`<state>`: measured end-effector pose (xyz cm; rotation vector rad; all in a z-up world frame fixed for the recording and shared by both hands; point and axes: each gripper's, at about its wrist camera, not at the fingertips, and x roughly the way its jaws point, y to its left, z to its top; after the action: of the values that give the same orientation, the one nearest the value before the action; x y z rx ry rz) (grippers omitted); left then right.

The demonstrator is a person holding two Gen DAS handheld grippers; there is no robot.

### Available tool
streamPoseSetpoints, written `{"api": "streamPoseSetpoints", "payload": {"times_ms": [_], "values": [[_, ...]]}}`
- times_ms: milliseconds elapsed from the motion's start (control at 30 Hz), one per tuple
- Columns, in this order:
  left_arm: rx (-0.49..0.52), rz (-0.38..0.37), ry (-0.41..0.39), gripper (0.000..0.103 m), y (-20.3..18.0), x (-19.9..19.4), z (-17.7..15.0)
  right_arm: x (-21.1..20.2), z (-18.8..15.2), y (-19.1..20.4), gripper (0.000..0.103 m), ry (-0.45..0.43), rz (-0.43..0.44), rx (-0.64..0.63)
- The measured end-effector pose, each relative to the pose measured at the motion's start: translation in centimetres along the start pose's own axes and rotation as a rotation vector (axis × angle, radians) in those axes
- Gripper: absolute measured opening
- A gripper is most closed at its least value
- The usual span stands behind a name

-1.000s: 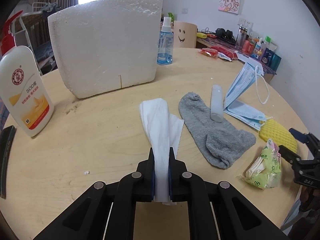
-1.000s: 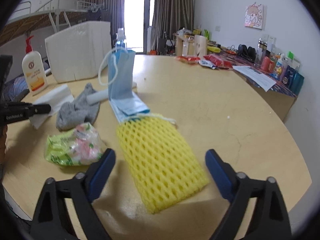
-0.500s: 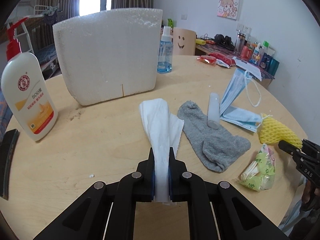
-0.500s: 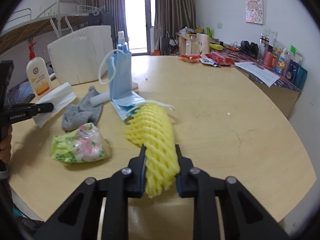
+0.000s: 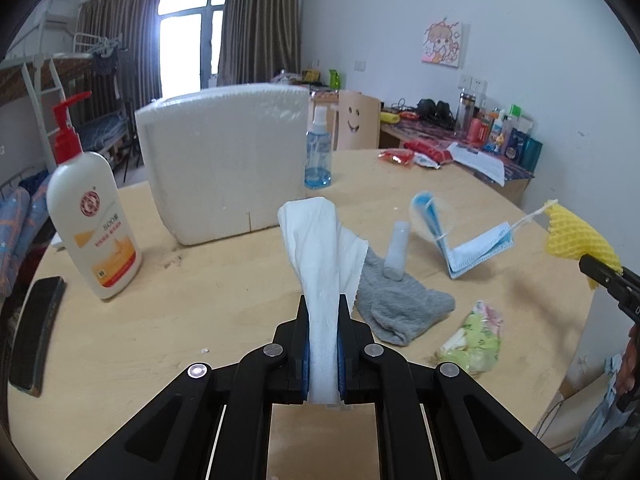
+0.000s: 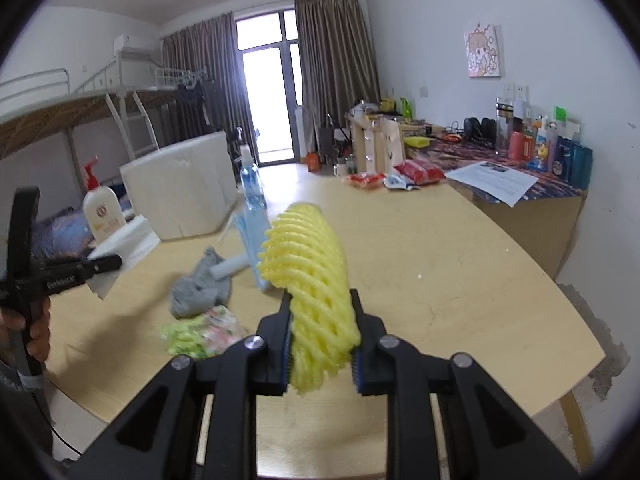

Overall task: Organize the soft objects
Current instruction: 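Lift the paper towel with the left tool while the right tool carries the foam sleeve to the box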

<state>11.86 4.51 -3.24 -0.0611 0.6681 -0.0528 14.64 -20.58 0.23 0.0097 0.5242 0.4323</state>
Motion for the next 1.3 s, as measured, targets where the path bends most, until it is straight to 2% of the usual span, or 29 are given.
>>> {"api": "streamPoseSetpoints", "payload": {"times_ms": [33, 133, 233, 533, 667, 733, 967, 1100, 1300], "values": [[0.001, -0.001, -0.008, 0.01, -0.1, -0.3, 0.0, 0.4, 0.0, 0.3, 0.026, 0.02, -0.006, -0.015], [-0.001, -0.005, -0.017, 0.01, -0.1, -0.9, -0.2, 3.3, -1.6, 1.7, 0.025, 0.151, -0.111, -0.153], [-0.002, 0.0, -0.029, 0.01, 0.0, -1.6, -0.4, 3.1, -2.3, 1.1, 0.025, 0.169, -0.104, -0.142], [-0.009, 0.015, -0.058, 0.01, -0.1, -3.0, -1.1, -0.6, -2.5, -1.1, 0.025, 0.088, -0.131, -0.09], [-0.001, 0.024, -0.079, 0.01, -0.4, -3.7, -1.6, -1.1, -2.4, -0.6, 0.025, 0.047, -0.116, -0.079], [0.003, 0.037, -0.101, 0.01, -0.4, -4.5, -1.7, -1.5, -1.8, -0.1, 0.024, 0.017, -0.082, -0.075], [0.023, 0.097, -0.253, 0.01, -0.8, -9.2, -0.9, -3.7, 0.8, 3.4, 0.024, -0.13, 0.024, -0.115], [0.029, 0.163, -0.325, 0.01, -0.8, -10.9, -0.1, -4.6, 2.2, 5.2, 0.024, -0.215, 0.084, -0.135], [0.033, 0.194, -0.423, 0.01, -1.0, -13.3, 0.7, -5.5, 3.5, 6.7, 0.024, -0.295, 0.157, -0.129]]}}
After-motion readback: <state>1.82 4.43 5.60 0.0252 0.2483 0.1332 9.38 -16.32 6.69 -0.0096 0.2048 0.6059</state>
